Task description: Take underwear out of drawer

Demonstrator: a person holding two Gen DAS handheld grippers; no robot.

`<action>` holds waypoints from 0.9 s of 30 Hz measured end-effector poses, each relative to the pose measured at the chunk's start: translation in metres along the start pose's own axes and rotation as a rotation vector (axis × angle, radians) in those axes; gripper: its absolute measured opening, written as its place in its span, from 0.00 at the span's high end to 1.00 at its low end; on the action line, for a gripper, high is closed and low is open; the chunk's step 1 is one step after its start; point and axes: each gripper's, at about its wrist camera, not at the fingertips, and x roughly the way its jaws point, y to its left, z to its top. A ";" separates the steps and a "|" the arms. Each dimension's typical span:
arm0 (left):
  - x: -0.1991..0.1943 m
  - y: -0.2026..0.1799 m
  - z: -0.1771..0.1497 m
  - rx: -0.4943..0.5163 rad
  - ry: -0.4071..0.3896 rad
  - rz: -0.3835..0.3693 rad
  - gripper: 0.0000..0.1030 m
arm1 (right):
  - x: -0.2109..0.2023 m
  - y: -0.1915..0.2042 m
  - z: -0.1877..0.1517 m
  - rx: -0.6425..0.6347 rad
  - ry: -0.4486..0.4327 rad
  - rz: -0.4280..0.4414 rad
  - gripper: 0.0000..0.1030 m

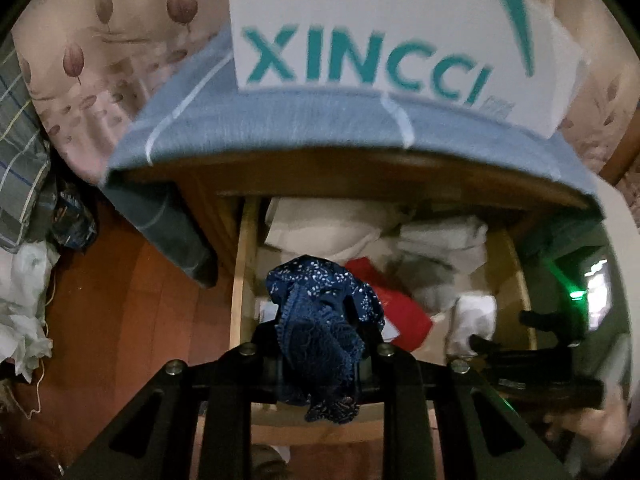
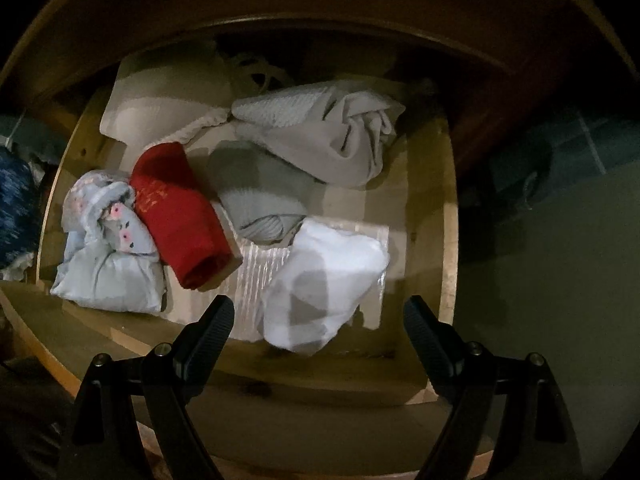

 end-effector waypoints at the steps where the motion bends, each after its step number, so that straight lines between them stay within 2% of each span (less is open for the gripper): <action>1: -0.007 -0.002 0.001 0.008 -0.009 0.003 0.78 | 0.000 0.000 0.000 -0.003 -0.003 -0.001 0.19; 6: -0.060 -0.009 0.015 0.053 -0.075 -0.027 0.78 | -0.003 -0.002 -0.002 0.006 0.000 0.016 0.19; 11: -0.117 -0.008 0.037 0.082 -0.155 -0.020 0.78 | 0.001 -0.006 -0.003 0.021 0.018 0.041 0.19; 15: -0.161 0.000 0.073 0.060 -0.200 -0.058 0.78 | 0.001 -0.005 -0.004 0.017 0.018 0.049 0.19; 18: -0.186 -0.001 0.106 0.074 -0.248 -0.018 0.78 | 0.000 -0.002 -0.005 0.014 0.015 0.061 0.19; 22: -0.207 -0.007 0.155 0.105 -0.298 0.015 0.78 | 0.001 0.001 -0.005 0.012 0.019 0.074 0.19; 27: -0.193 -0.017 0.200 0.121 -0.297 0.035 0.78 | 0.000 0.002 -0.004 0.013 0.012 0.082 0.19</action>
